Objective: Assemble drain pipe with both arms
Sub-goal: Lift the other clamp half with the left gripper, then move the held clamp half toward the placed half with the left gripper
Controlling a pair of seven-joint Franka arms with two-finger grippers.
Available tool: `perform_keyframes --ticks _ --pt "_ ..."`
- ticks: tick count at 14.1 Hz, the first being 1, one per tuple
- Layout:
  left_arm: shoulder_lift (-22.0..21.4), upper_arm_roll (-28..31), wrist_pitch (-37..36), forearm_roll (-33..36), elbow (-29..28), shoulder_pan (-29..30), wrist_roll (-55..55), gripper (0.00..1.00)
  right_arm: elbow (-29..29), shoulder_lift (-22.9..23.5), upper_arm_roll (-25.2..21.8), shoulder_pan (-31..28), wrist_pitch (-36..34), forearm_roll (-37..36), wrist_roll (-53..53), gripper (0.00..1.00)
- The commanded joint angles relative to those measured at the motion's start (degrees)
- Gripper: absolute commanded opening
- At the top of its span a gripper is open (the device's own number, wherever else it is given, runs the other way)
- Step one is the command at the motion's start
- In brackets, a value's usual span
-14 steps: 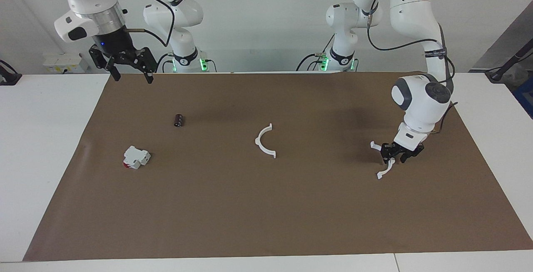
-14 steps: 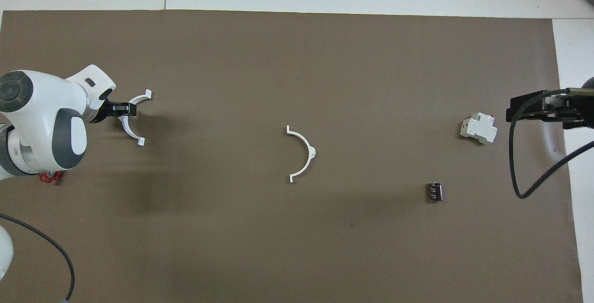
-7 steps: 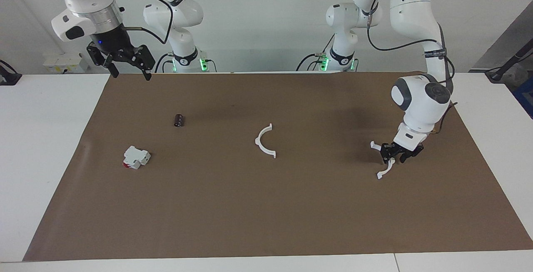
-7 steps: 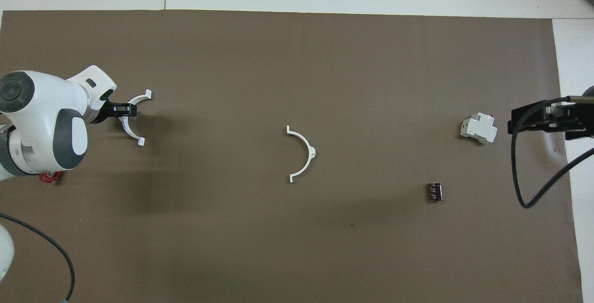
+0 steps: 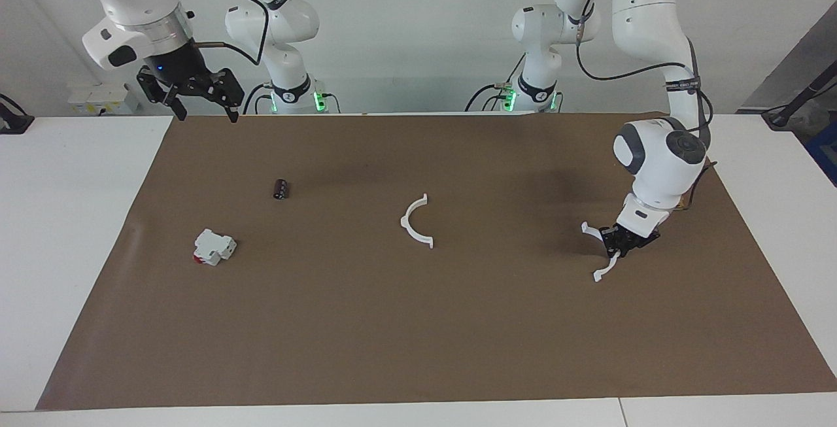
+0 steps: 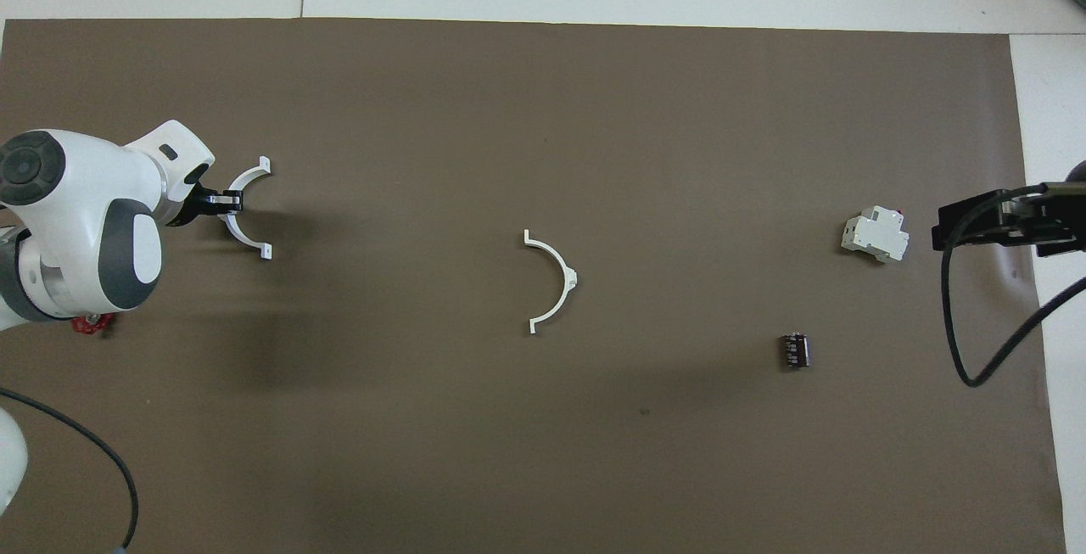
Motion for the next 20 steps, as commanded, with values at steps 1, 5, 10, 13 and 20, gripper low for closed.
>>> perform_keyframes --ticks 1,5,10,13,20 --pt "-0.6 0.1 -0.2 -0.9 0.4 -0.2 0.6 0.0 -0.8 -0.2 0.5 -1.0 0.2 0.1 -1.4 1.0" --pt "-5.3 0.3 -0.3 -0.8 -0.4 -5.0 0.1 0.0 -0.9 -0.3 0.5 -1.4 0.2 0.8 -1.2 1.0" --pt "-7.1 0.4 -4.5 0.8 -0.9 -13.9 -9.9 0.0 -0.7 -0.8 0.6 -1.1 -0.1 1.0 -1.7 1.0" --pt "-7.3 0.3 -4.5 1.1 -1.0 -19.3 -15.9 0.0 -0.8 -0.9 0.7 -0.7 -0.1 1.1 -1.7 1.0" --pt "-7.1 0.4 -4.4 1.6 -2.4 -28.4 -28.9 0.0 -0.7 -0.9 0.7 -0.7 -0.1 1.1 -1.7 1.0"
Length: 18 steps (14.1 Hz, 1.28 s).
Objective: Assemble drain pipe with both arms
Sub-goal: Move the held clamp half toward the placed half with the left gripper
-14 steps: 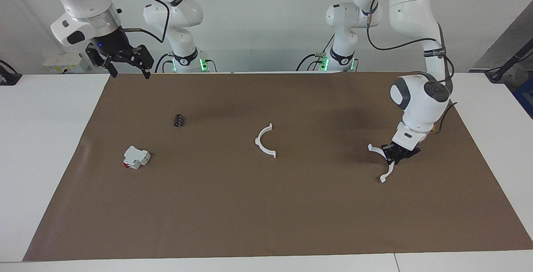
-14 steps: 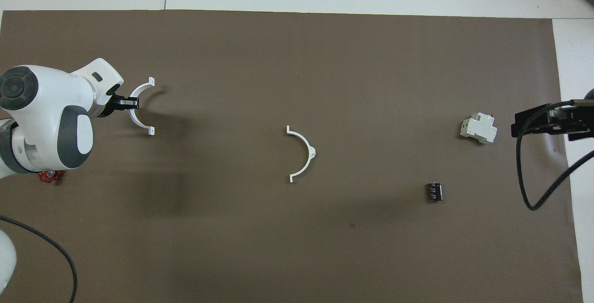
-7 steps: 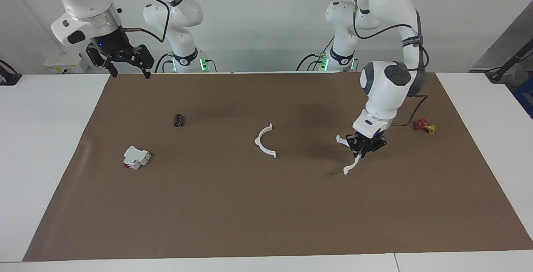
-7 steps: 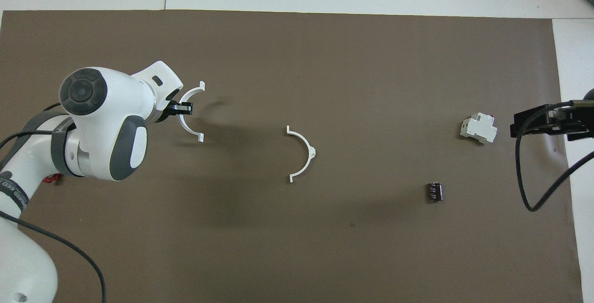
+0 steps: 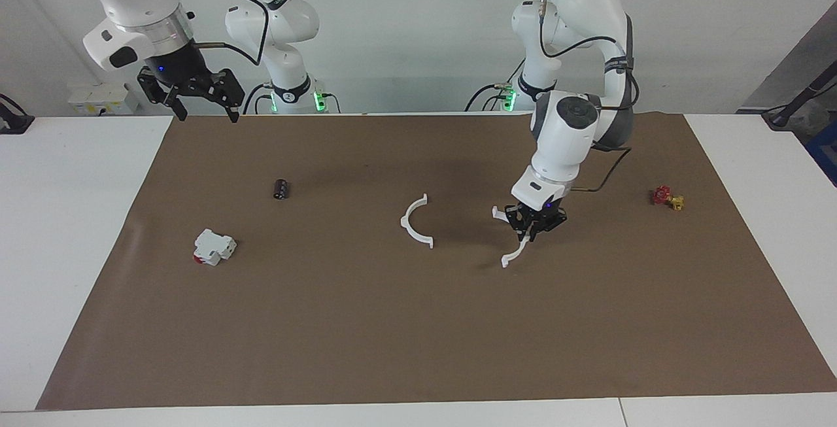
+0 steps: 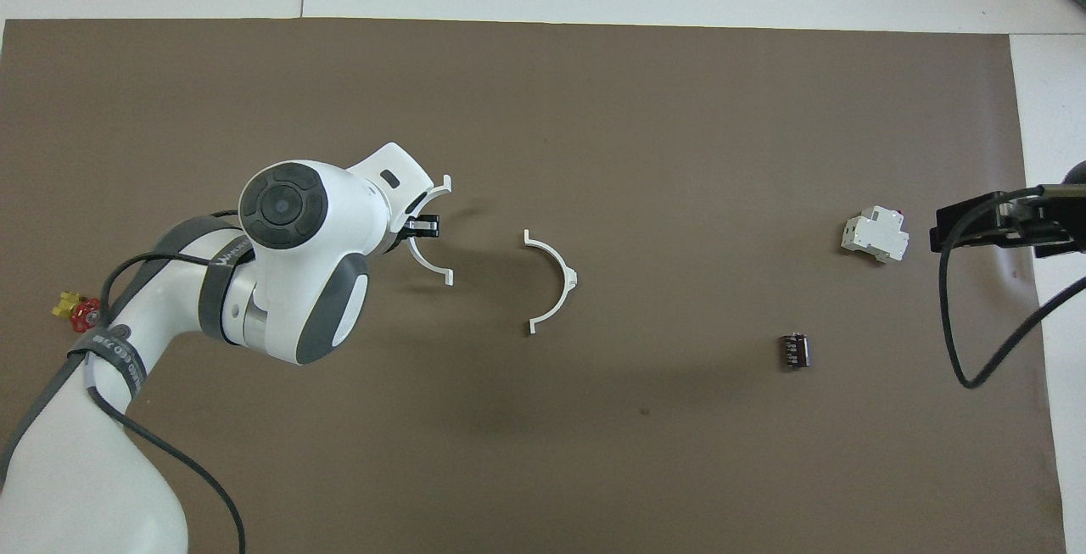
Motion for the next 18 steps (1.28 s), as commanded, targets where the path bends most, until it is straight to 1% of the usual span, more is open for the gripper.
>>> perform_keyframes --ticks 1,5,10,13,18 --pt "-1.0 1.0 -0.5 1.3 -1.9 -4.0 -5.9 0.0 -0.5 -0.7 0.2 -0.6 -0.1 1.0 -1.6 1.0" --pt "1.5 0.9 1.5 6.4 -2.2 -7.3 -14.0 0.0 -0.5 -0.7 0.2 -0.6 -0.1 1.0 -1.6 1.0" --pt "4.2 0.8 5.1 6.4 -2.3 -10.0 -16.9 0.0 -0.5 -0.7 0.2 -0.6 -0.1 1.0 -1.7 1.0" --pt "4.0 0.8 5.7 6.4 -4.3 -10.7 -17.0 0.0 -0.5 -0.7 0.2 -0.6 -0.1 1.0 -1.6 1.0" --pt "3.9 0.8 6.4 6.4 -4.6 -11.7 -17.0 0.0 -0.5 -0.7 0.2 -0.6 -0.1 1.0 -1.7 1.0"
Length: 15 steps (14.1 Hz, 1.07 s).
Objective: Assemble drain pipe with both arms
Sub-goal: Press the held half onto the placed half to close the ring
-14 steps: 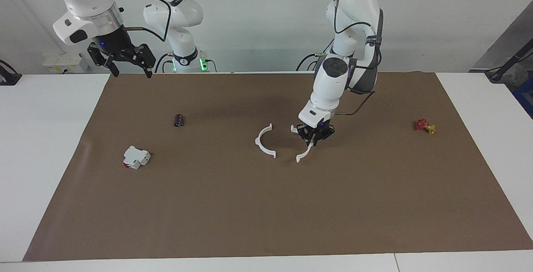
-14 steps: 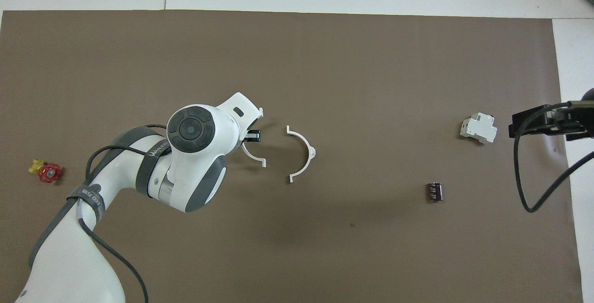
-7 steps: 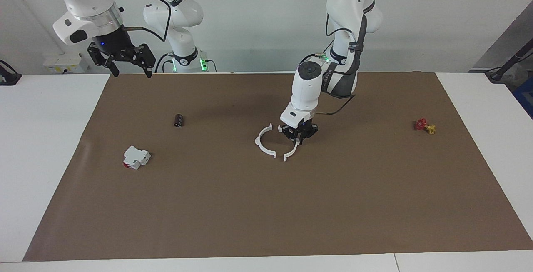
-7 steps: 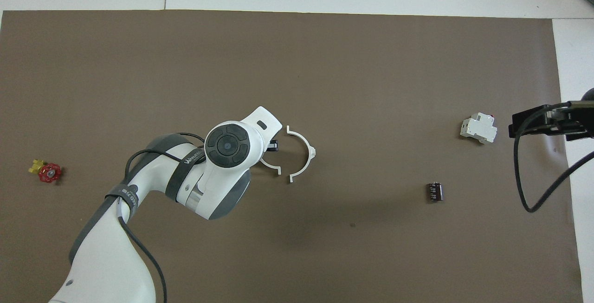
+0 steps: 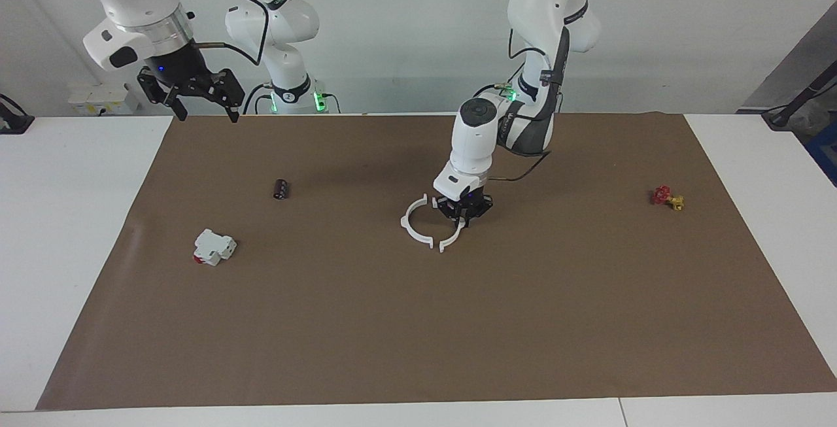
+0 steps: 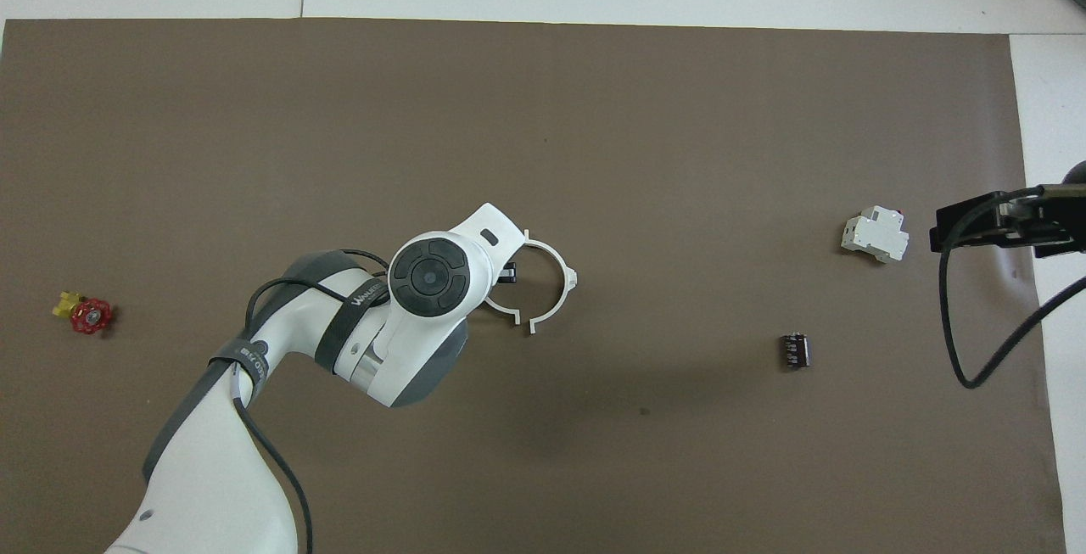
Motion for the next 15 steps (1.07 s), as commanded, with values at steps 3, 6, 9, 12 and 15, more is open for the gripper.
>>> perform_keyframes --ticks 3,6,9,12,15 --pt "-0.5 0.8 1.9 1.1 -2.4 -2.8 -1.6 0.0 -0.5 -0.7 0.2 -0.6 -0.1 1.0 -1.7 1.0" --pt "-0.6 0.9 1.9 1.1 -2.8 -3.4 -2.7 0.0 -0.6 -0.7 0.2 -0.6 -0.1 1.0 -1.7 1.0" --pt "-0.6 0.9 1.9 1.1 -3.1 -3.5 -2.8 0.0 -0.6 -0.7 0.2 -0.6 -0.1 1.0 -1.7 1.0" --pt "-0.7 0.9 1.9 1.1 -3.1 -3.5 -2.8 0.0 -0.5 -0.7 0.2 -0.6 -0.1 1.0 -1.7 1.0" --pt "-0.7 0.9 1.9 1.1 -3.1 -3.5 -2.8 0.0 -0.6 -0.7 0.2 -0.6 -0.1 1.0 -1.7 1.0"
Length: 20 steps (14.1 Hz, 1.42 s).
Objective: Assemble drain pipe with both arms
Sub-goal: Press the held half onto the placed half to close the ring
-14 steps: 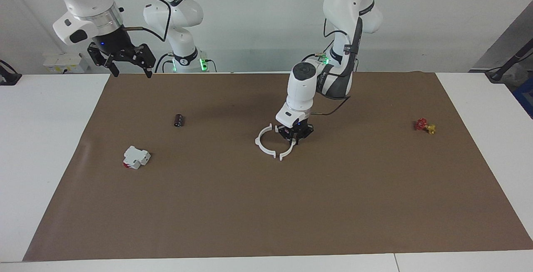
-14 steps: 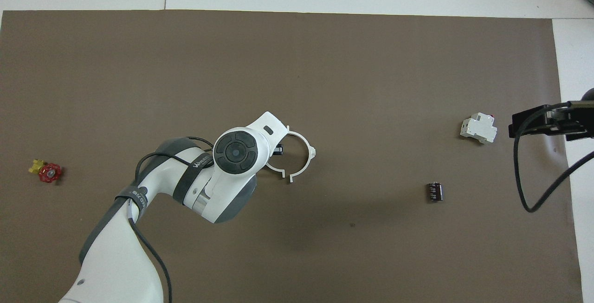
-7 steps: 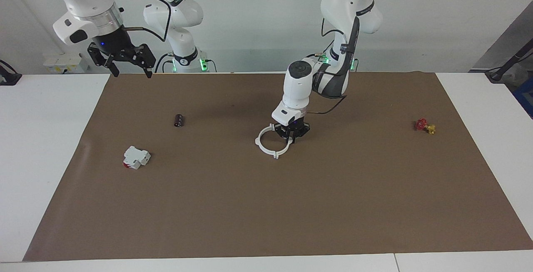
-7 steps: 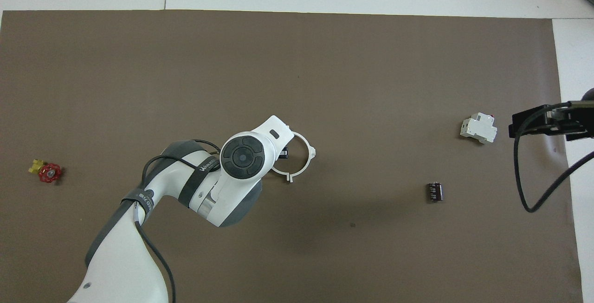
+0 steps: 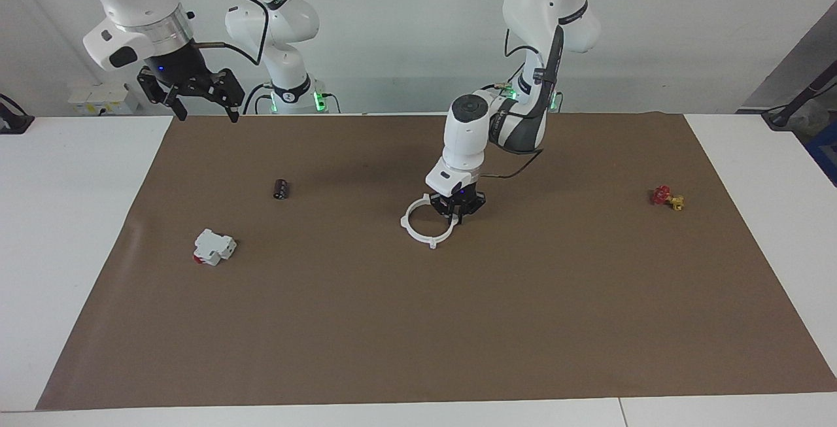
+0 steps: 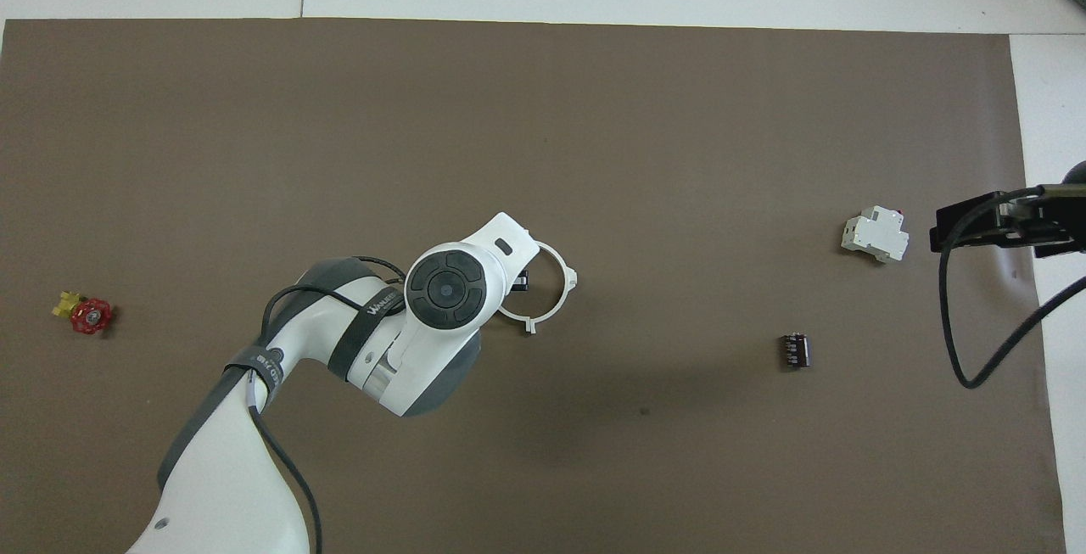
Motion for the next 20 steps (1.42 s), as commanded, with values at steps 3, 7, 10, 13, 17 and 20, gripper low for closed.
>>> perform_keyframes --ticks 3,7,10,13,17,20 --pt "-0.7 0.7 1.5 1.0 -2.9 -1.6 -1.8 0.0 -0.5 -0.7 0.2 -0.6 -0.1 1.0 -1.7 1.0" --pt "-0.7 0.7 1.6 1.0 -2.9 -1.6 -2.9 0.0 -0.6 -0.7 0.2 -0.6 -0.1 1.0 -1.7 1.0" --pt "-0.7 0.7 1.6 1.0 -2.9 -1.6 -3.1 0.0 -0.5 -0.7 0.2 -0.6 -0.1 1.0 -1.7 1.0" --pt "-0.7 0.7 1.6 1.0 -2.9 -1.6 -3.3 0.0 -0.5 -0.7 0.2 -0.6 -0.1 1.0 -1.7 1.0" --pt "-0.7 0.6 1.6 1.0 -2.9 -1.5 -4.0 0.0 -0.5 -0.7 0.2 -0.6 -0.1 1.0 -1.6 1.0" --pt "-0.7 0.6 1.6 1.0 -2.9 -1.6 -4.2 0.0 -0.6 -0.7 0.2 -0.6 -0.1 1.0 -1.7 1.0"
